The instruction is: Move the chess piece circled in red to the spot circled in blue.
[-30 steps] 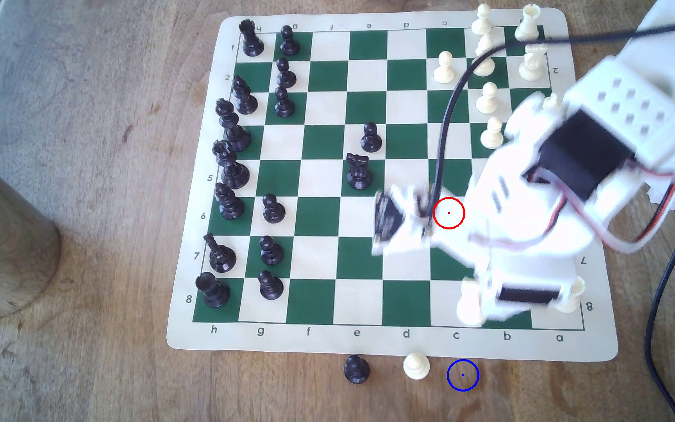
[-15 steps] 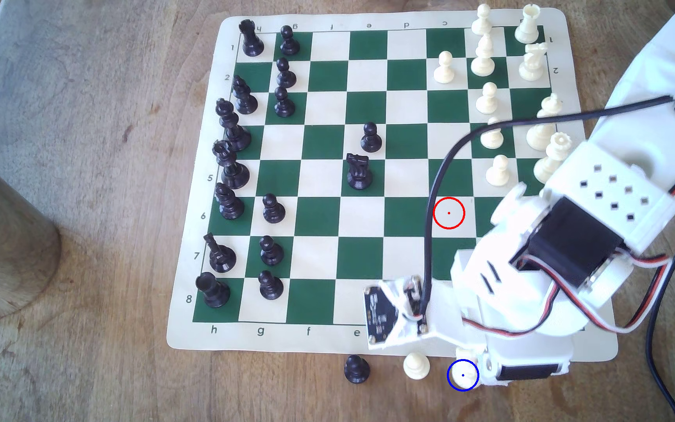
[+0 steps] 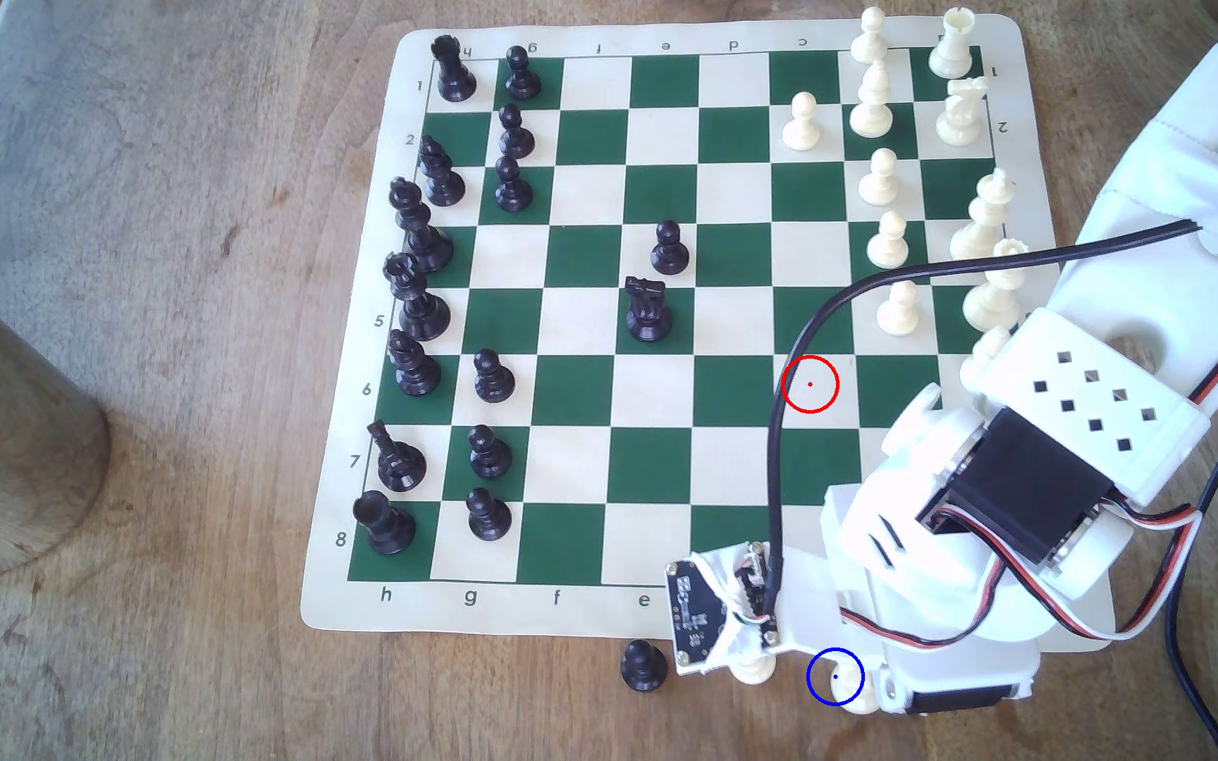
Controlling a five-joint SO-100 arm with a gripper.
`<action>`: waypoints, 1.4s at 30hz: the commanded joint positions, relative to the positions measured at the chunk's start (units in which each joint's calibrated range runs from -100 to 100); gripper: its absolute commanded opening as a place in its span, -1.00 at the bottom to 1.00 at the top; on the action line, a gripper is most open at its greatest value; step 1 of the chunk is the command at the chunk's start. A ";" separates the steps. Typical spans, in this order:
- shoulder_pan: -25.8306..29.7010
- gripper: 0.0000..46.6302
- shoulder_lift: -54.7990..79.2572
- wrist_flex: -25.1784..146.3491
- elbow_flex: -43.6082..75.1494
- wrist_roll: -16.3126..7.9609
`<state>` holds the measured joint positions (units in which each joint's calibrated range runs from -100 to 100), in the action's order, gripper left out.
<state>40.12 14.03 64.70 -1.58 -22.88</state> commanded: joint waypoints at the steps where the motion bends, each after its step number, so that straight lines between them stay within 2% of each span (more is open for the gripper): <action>1: 0.52 -0.98 0.57 -0.98 3.94 -0.39; 4: 0.36 -0.98 0.57 -1.06 3.94 -0.39; 6: 0.05 -0.68 0.57 -1.06 4.03 -0.20; 9: -0.19 -0.41 0.40 -1.06 3.94 -0.15; 10: -0.34 -0.21 0.23 -0.98 3.94 -0.10; 11: -0.42 -0.12 0.06 -0.74 3.94 -0.05; 14: -1.52 0.13 -2.15 -0.33 2.58 0.20; 18: -2.77 0.28 -8.43 2.46 -1.41 1.37; 28: -6.13 0.38 -25.49 12.69 -15.55 5.27; 35: -9.89 0.39 -41.62 14.09 -27.61 6.20; 37: -13.56 0.30 -48.75 14.41 -32.60 7.33; 39: -16.61 0.30 -53.08 14.91 -35.32 8.21; 40: -19.90 0.27 -57.84 15.07 -38.49 9.57; 42: -22.71 0.14 -62.17 14.66 -41.57 10.65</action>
<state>23.89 -34.48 79.20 -37.91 -14.77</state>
